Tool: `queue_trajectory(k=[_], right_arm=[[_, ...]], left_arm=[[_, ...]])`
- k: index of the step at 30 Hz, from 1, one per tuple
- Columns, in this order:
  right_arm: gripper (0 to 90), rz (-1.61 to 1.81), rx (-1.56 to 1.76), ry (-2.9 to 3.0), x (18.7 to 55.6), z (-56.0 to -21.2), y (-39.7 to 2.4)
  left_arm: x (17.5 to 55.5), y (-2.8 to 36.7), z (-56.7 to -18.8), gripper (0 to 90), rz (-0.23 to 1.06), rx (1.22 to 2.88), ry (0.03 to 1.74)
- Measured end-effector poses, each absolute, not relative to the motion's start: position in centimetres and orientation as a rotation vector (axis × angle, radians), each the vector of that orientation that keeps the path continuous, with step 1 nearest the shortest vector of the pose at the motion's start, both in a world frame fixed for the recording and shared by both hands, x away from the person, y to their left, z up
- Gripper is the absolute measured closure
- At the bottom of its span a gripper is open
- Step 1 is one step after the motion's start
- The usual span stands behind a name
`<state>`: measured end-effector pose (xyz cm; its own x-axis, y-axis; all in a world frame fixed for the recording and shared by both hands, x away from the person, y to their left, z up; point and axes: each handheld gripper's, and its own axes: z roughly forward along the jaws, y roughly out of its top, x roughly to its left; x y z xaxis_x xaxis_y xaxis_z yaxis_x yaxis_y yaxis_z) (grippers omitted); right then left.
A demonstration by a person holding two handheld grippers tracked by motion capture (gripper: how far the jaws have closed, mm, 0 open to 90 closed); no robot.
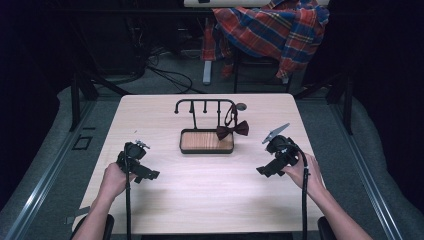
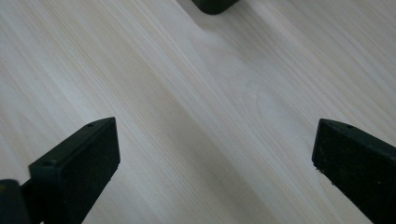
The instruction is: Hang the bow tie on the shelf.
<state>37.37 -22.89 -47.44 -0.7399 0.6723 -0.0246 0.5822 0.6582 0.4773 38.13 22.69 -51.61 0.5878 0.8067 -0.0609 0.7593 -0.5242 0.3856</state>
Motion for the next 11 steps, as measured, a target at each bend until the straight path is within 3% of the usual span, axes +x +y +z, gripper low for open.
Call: queue_trajectory(k=[11], right_arm=[[0.0, 0.497, 1.023, 2.711, 38.7, -50.9, -24.6]], left_arm=[[38.1, 21.9, -52.2, 4.7, 0.22, 2.52, 1.279]])
